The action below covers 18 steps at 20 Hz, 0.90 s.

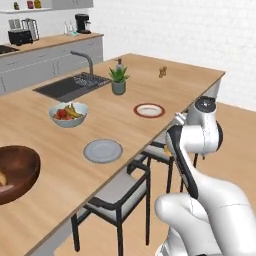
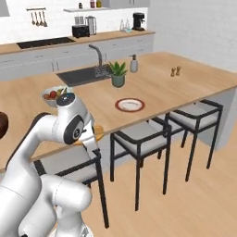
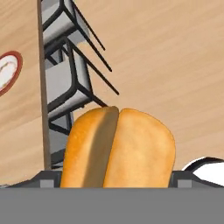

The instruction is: Place one bun and one sausage from the bowl on each plate.

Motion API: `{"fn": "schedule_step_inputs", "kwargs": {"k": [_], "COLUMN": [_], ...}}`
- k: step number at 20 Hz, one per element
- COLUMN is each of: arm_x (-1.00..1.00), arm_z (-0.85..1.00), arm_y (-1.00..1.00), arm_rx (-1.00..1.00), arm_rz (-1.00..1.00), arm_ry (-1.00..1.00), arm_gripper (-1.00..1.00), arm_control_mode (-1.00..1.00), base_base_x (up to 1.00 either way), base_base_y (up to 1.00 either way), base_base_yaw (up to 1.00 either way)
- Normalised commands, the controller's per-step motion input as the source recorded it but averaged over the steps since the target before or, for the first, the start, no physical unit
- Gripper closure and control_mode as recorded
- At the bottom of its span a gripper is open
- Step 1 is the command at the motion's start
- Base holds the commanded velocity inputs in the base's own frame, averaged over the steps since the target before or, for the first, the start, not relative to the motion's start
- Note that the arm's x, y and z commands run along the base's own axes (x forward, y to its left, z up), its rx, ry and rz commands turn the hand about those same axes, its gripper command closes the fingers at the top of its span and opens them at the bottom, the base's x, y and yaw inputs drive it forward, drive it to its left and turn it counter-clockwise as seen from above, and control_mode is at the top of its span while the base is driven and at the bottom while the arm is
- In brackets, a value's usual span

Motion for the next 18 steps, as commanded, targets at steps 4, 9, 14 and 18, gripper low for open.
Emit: {"fn": "schedule_step_inputs", "kwargs": {"k": [4, 9, 14, 18], "arm_x": [0.0, 0.0, 0.0, 0.0], "arm_z": [0.0, 0.0, 0.0, 0.0], "arm_y": [0.0, 0.0, 0.0, 0.0], "arm_rx": [0.0, 0.0, 0.0, 0.0], "arm_rz": [0.0, 0.0, 0.0, 0.0], "arm_ry": [0.0, 0.0, 0.0, 0.0], "arm_gripper": [1.0, 1.0, 1.0, 1.0], "arm_control_mode": [1.0, 1.0, 1.0, 1.0], "base_base_x": [0.54, 0.47, 0.38, 0.65], "base_base_y": [-1.0, -1.0, -0.68, -0.18], "base_base_yaw": [0.04, 0.05, 0.49, 0.77]}}
